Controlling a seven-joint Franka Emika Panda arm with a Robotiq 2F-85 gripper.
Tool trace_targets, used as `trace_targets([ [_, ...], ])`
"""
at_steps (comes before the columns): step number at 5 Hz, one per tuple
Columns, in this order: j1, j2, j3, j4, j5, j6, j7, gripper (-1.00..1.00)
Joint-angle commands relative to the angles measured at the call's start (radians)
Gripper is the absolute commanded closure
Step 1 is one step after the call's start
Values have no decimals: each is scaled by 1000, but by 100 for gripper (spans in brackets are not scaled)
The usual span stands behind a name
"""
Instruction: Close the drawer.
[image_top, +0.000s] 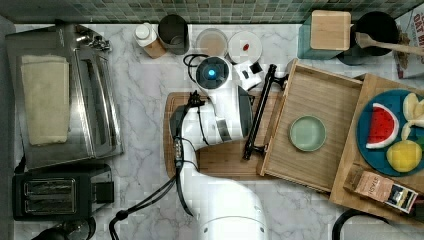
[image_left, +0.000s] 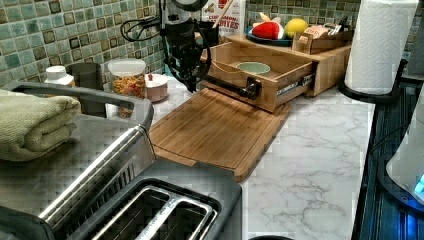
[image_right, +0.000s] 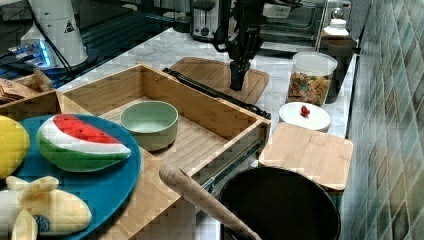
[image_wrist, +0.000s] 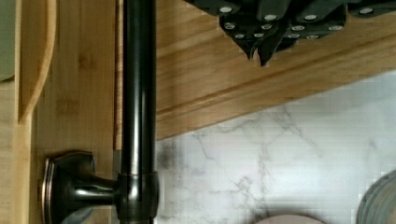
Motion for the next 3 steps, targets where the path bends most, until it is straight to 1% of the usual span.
trace_targets([
  [1, -172, -125, -80, -173, 73, 180, -288, 100],
  [2, -361, -122, 67, -165, 68, 164, -337, 100],
  [3, -367, -97, 13, -134, 131, 133, -420, 100],
])
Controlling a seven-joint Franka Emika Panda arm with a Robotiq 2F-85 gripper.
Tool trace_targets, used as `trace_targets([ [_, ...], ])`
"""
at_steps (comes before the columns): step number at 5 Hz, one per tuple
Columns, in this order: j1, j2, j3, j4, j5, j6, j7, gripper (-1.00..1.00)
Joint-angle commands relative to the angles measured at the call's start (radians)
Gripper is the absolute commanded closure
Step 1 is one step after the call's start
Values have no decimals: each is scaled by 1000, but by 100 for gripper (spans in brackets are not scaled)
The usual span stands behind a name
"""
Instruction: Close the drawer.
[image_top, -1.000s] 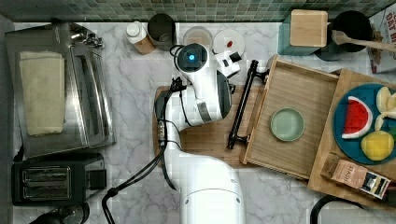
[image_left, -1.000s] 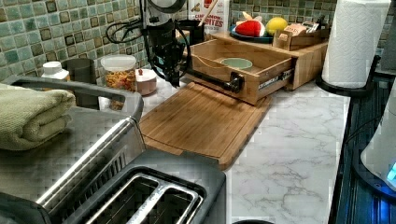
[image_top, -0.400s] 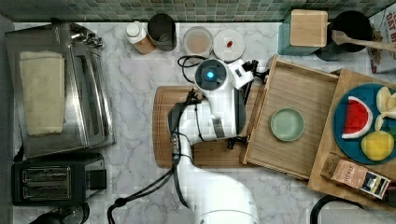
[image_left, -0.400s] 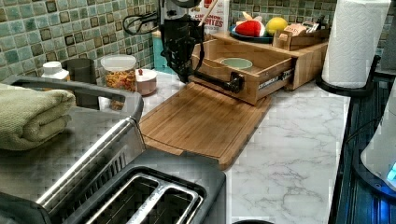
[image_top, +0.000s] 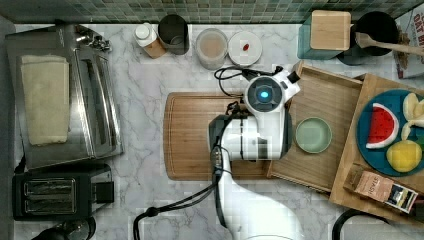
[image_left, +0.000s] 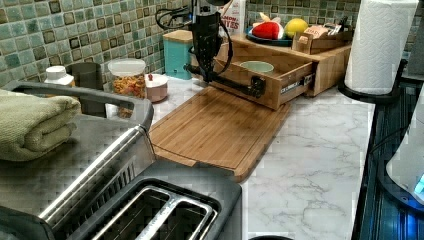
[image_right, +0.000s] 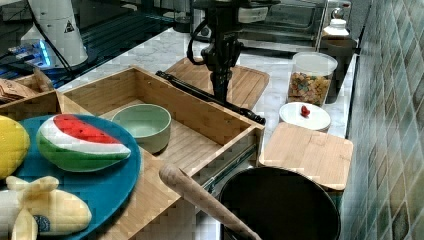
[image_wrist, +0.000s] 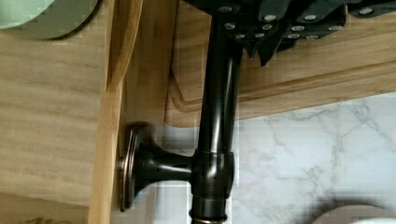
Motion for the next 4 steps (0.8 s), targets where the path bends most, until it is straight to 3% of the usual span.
trace_targets([
  [1, -210, 34, -51, 84, 137, -137, -206, 100],
  [2, -233, 90, -90, 149, 128, -165, -244, 100],
  [4, -283, 143, -161, 221, 3, -172, -299, 100],
])
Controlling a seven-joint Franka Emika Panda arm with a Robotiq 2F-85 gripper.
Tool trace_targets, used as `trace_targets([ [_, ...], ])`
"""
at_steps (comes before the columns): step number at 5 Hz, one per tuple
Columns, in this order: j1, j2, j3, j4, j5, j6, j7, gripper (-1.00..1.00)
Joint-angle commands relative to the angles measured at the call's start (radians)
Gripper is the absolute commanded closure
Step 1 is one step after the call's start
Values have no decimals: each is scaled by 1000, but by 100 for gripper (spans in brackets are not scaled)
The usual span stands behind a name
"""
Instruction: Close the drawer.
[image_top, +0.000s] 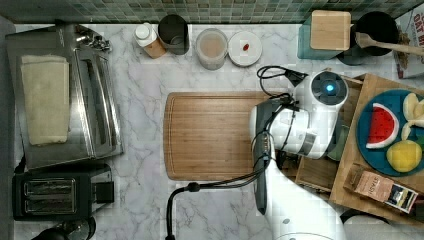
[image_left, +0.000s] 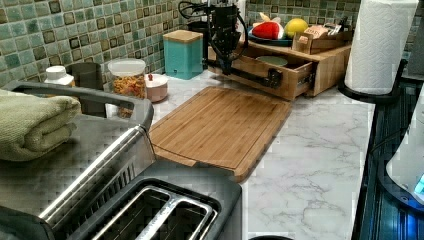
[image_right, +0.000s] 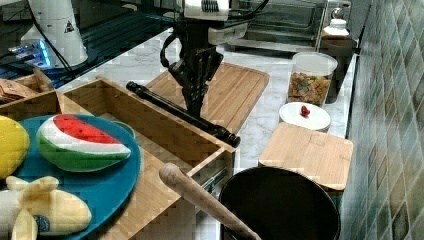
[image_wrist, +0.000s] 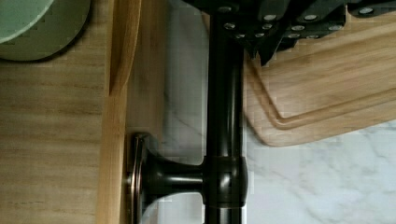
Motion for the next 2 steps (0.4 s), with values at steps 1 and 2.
trace_targets([
  [1, -147, 85, -189, 92, -207, 45, -120, 100],
  [2, -169, 100, -214, 98, -291, 70, -94, 100],
])
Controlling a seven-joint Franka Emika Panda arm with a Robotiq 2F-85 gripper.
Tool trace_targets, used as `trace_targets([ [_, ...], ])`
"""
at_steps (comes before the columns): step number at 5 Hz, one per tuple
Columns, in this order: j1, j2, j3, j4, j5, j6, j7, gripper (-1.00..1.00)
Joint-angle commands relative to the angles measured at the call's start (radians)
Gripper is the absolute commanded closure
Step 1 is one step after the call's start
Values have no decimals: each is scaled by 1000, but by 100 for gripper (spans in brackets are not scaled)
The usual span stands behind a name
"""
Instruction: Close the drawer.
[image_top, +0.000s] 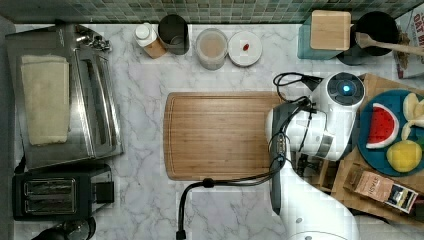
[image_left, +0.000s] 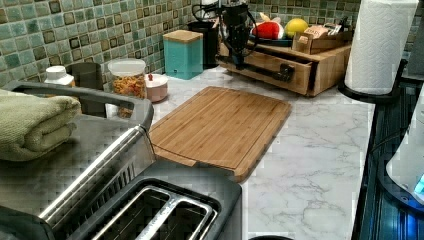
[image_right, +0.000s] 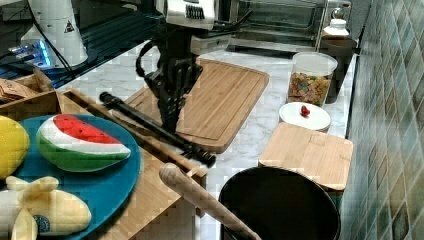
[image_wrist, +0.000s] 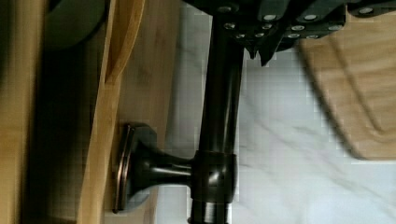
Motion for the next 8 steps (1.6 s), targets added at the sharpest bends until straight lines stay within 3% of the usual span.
trace_targets([
  [1, -139, 71, -189, 72, -168, 69, 17, 100],
  [8, -135, 72, -194, 72, -165, 70, 14, 100],
])
